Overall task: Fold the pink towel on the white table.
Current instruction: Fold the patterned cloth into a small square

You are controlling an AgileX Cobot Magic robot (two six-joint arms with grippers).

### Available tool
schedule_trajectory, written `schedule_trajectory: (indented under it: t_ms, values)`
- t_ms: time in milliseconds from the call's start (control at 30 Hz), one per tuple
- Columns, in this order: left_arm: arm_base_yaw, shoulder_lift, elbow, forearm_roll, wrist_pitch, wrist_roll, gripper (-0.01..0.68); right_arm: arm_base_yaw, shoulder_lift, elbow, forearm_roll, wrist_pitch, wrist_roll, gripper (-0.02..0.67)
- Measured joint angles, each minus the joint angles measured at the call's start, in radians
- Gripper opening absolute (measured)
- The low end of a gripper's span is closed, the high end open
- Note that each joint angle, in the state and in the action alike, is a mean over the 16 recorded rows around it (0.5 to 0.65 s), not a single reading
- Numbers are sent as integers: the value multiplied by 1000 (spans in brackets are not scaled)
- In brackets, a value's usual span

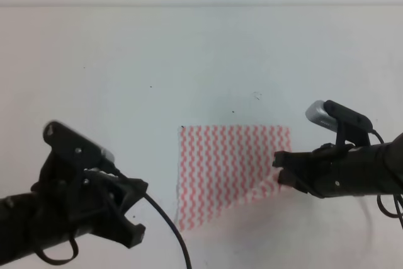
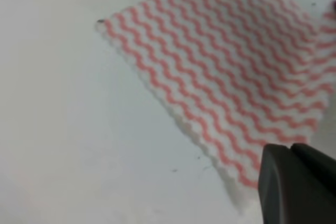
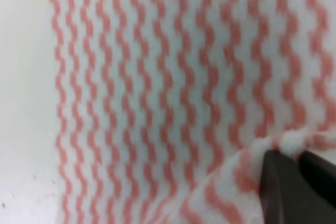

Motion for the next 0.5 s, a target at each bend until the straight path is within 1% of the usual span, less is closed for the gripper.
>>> schedule_trajectory:
  t_ms: [100,233,333,500]
  values:
    - [0,17,0,-96,38,142,3,0,1,-8,0,-11,-4,-17]
    - [0,39,0,-209,93,305,40,0,3,-16,-1,-20,-5,-17]
    - [0,60,0,-274,142,408,95,0,6,-19,-1,-24,-5,-17]
    - [0,112,-1,-339,231,594,215,0,7,-20,-1,-26,-5,-17]
